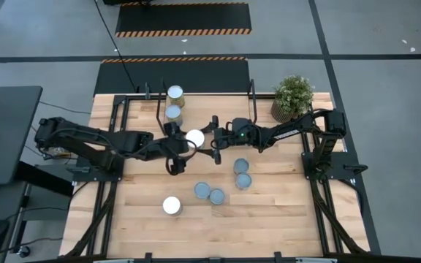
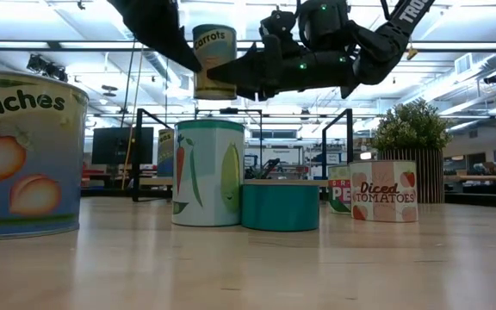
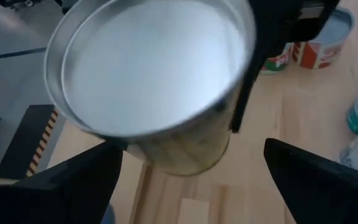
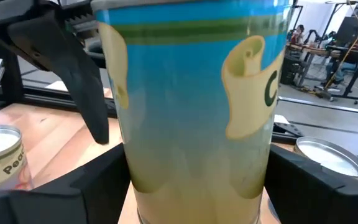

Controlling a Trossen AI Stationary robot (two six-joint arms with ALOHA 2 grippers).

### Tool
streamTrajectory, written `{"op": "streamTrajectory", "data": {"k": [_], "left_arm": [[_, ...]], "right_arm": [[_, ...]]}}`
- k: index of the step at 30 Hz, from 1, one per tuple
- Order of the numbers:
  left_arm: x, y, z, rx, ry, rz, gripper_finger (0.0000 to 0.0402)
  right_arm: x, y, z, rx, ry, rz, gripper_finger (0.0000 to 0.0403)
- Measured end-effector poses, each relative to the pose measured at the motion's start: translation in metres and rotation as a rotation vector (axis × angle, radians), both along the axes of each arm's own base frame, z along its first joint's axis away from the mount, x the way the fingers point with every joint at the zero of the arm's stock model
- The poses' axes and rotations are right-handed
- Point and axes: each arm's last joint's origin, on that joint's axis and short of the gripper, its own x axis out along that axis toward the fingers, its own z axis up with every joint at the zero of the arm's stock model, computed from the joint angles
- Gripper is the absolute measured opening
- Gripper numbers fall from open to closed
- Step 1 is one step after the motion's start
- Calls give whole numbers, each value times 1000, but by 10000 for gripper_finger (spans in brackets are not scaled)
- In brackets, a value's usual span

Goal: Pick and place cans onto a shelf
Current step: Put the canned carrots on the shelf

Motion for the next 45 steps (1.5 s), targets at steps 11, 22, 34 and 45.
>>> {"op": "streamTrajectory", "data": {"k": [11,22,34,45], "left_arm": [[-6,0,6,51,9,-21,394],[-36,-7,13,39,51,67,394],[-50,-27,7,-11,18,23,394],[-70,-28,-45,-45,-85,1,387]], "right_arm": [[-1,-1,5,-11,-13,-20,328],[-6,-20,8,-20,7,-129,328],[10,-85,61,-65,37,-256,328],[-6,-151,36,122,120,-358,328]]}}
